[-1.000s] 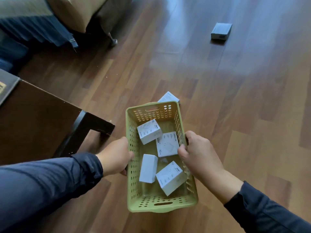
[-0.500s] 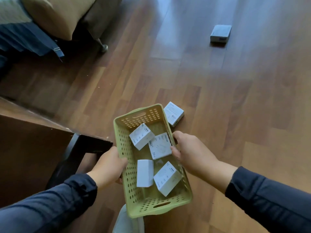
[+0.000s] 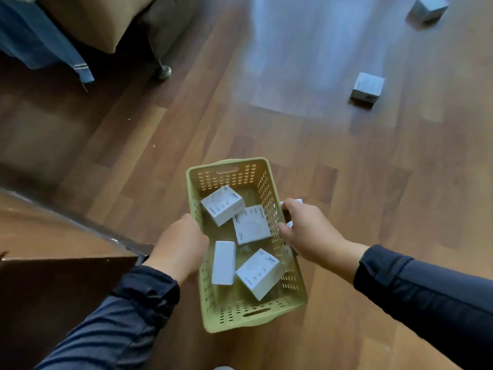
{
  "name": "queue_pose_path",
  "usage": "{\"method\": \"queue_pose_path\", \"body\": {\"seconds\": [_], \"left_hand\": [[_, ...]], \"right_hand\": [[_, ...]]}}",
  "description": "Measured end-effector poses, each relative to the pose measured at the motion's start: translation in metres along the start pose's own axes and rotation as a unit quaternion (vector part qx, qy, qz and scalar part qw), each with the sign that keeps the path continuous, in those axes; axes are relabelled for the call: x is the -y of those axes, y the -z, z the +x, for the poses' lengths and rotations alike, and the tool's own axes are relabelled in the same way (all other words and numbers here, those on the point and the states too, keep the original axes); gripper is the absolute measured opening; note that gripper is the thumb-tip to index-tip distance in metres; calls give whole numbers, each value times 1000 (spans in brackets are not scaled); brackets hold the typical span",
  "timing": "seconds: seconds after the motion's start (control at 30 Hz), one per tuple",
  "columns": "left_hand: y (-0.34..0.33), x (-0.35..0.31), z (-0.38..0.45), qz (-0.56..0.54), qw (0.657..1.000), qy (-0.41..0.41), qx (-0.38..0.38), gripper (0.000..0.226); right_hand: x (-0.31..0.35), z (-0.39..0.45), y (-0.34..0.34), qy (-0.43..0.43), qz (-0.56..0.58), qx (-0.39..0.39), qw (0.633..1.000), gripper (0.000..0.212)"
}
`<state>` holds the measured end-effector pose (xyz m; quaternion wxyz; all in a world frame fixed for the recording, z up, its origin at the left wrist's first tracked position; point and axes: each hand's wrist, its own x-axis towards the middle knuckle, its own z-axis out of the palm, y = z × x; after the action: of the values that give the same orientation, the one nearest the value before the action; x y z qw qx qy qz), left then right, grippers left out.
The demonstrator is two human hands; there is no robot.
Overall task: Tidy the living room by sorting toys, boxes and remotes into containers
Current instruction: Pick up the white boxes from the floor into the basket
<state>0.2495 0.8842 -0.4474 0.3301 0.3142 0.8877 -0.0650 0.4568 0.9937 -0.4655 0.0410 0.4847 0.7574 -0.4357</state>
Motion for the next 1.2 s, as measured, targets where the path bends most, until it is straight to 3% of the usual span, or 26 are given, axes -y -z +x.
{"method": "queue_pose_path", "body": {"seconds": [0.3, 0.47, 0.67, 0.83, 0.93, 1.0, 1.07, 1.13, 1.2], "left_hand": [[30, -1, -13, -117, 991, 19, 58, 4], [37, -12, 2, -179, 978, 46, 93, 9], [34, -11, 21, -200, 971, 101, 85, 12], [41, -12, 30, -204, 968, 128, 68, 14], [34, -23, 25, -199, 971, 121, 50, 12], [25, -26, 15, -179, 975, 117, 53, 10], [17, -27, 5, -136, 982, 118, 60, 8], [7, -27, -2, -126, 982, 121, 67, 10], [0, -29, -3, -104, 984, 125, 73, 12]], "right_hand": [[55, 25, 64, -65, -7, 148, 987, 6], [34, 57, 83, -7, -31, 209, 978, 27], [0, 106, 79, 85, -146, 216, 962, 21], [-40, 127, 48, 258, -354, 235, 868, 53], [-62, 134, 24, 384, -461, 236, 764, 80], [-74, 134, 12, 423, -515, 255, 701, 83], [-82, 131, 10, 451, -535, 265, 663, 73], [-87, 132, 14, 441, -535, 249, 677, 65], [-82, 137, 28, 383, -506, 212, 743, 67]]}}
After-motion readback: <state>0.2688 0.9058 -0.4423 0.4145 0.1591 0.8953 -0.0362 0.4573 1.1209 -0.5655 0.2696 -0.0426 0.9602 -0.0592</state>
